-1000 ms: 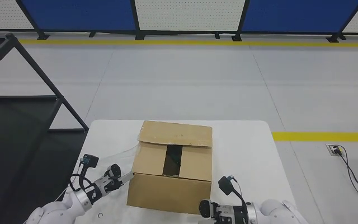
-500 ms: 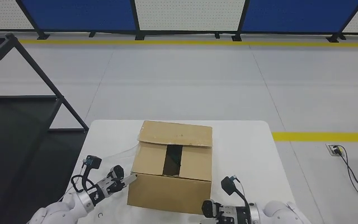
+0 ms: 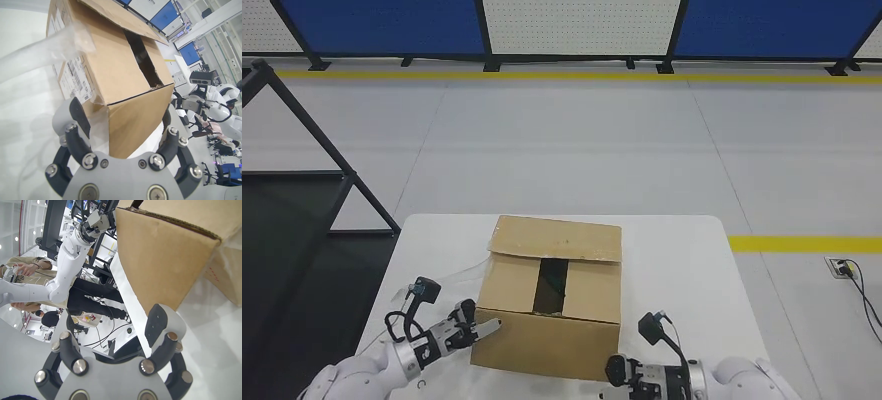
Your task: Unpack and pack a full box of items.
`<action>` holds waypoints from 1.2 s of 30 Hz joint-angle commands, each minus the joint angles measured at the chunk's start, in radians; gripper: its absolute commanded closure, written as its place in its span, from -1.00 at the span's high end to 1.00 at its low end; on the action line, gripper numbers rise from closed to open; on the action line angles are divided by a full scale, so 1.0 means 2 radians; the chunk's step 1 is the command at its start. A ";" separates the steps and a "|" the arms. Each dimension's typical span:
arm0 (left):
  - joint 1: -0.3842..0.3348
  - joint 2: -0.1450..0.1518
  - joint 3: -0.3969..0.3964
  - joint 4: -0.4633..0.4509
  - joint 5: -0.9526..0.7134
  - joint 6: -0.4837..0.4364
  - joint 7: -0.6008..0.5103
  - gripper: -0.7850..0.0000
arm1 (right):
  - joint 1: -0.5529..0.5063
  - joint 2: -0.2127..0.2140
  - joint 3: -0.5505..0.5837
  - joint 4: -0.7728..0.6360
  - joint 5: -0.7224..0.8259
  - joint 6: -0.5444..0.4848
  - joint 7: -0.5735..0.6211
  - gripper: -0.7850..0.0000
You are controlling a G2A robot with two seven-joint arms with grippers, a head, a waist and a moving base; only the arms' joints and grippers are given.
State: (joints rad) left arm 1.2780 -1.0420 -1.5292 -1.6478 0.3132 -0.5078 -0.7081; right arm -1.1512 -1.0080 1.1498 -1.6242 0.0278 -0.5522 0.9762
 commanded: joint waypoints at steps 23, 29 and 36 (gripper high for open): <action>0.004 0.008 -0.009 -0.006 0.002 -0.002 0.020 1.00 | -0.016 0.010 0.026 -0.022 0.008 -0.016 0.002 1.00; 0.022 0.014 -0.056 -0.012 -0.030 -0.015 0.023 1.00 | -0.017 0.017 0.068 -0.063 0.039 0.009 -0.004 1.00; 0.050 0.020 -0.107 -0.023 -0.106 -0.035 0.017 1.00 | 0.028 0.014 0.085 -0.063 0.131 0.096 -0.040 1.00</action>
State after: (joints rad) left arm 1.3691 -1.0042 -1.7279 -1.6930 0.1374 -0.5737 -0.6672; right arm -1.1123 -0.9795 1.3199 -1.7570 0.2690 -0.3724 0.8943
